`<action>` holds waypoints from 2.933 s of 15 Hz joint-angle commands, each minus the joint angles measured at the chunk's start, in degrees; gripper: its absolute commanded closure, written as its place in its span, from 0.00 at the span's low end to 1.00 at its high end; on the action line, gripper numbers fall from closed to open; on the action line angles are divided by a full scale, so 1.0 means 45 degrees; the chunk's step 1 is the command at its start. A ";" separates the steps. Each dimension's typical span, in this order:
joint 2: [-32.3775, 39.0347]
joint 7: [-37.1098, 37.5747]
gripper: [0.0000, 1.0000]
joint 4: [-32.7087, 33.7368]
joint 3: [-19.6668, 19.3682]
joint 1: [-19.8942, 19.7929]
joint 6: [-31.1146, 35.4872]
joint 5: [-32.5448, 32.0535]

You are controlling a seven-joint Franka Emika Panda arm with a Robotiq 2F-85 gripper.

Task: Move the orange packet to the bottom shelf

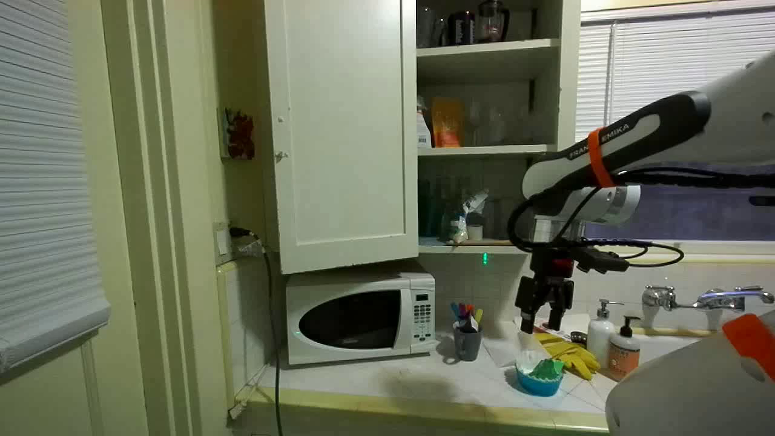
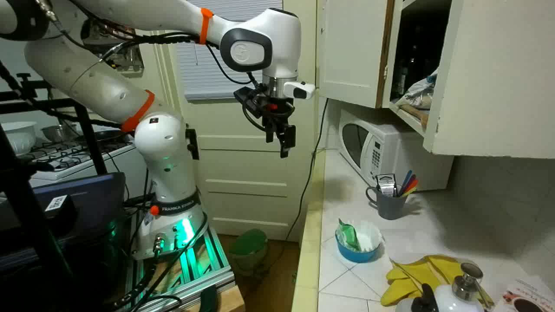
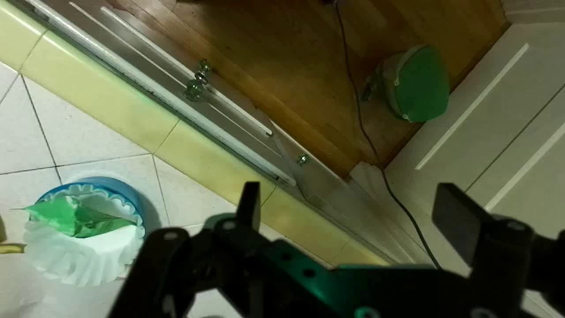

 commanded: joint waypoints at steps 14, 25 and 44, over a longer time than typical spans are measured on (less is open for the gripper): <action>-0.0133 0.3198 0.00 0.2606 0.1193 -0.0817 0.4980 0.0845; -0.0148 0.4704 0.00 0.4870 0.2394 -0.1815 0.7579 -0.0176; 0.5872 0.5979 0.00 1.0242 0.5174 -0.5261 1.5202 -0.1212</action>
